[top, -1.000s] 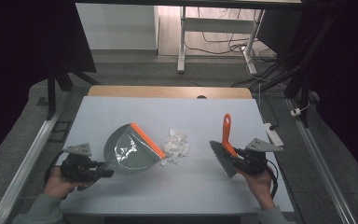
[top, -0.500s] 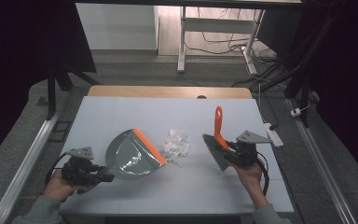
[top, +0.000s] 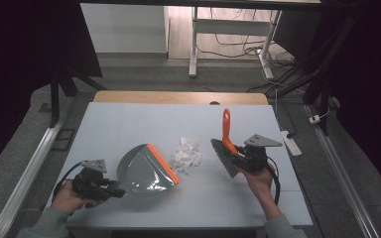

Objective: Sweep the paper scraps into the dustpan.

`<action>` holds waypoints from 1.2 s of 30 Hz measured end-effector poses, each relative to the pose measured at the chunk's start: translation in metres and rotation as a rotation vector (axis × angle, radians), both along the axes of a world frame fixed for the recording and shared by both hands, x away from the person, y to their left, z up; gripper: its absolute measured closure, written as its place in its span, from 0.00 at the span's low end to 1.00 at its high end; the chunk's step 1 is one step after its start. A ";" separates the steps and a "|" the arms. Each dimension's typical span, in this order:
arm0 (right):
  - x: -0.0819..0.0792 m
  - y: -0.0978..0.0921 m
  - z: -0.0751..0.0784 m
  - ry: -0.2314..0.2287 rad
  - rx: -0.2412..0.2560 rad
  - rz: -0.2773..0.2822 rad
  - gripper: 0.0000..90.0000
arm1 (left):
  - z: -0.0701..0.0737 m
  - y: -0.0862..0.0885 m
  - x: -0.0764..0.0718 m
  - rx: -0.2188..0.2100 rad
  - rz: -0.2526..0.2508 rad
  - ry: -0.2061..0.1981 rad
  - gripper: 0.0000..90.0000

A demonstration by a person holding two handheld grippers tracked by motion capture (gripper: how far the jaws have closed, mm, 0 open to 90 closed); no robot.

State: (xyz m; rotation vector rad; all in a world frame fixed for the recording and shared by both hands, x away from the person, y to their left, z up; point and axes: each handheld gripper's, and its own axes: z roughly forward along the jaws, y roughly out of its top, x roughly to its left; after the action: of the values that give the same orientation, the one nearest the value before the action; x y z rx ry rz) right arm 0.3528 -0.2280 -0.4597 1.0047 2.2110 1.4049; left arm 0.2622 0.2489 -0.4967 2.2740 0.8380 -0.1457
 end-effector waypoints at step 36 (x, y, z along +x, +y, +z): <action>0.099 0.069 0.002 0.059 -0.117 -0.065 0.78 | -0.009 -0.005 -0.004 0.055 -0.058 0.019 0.68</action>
State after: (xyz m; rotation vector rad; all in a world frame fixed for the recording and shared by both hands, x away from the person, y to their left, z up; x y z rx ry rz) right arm 0.4518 -0.1592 -0.4576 1.0788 2.2522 1.2178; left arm 0.2584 0.2439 -0.5057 2.3525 0.7956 -0.1730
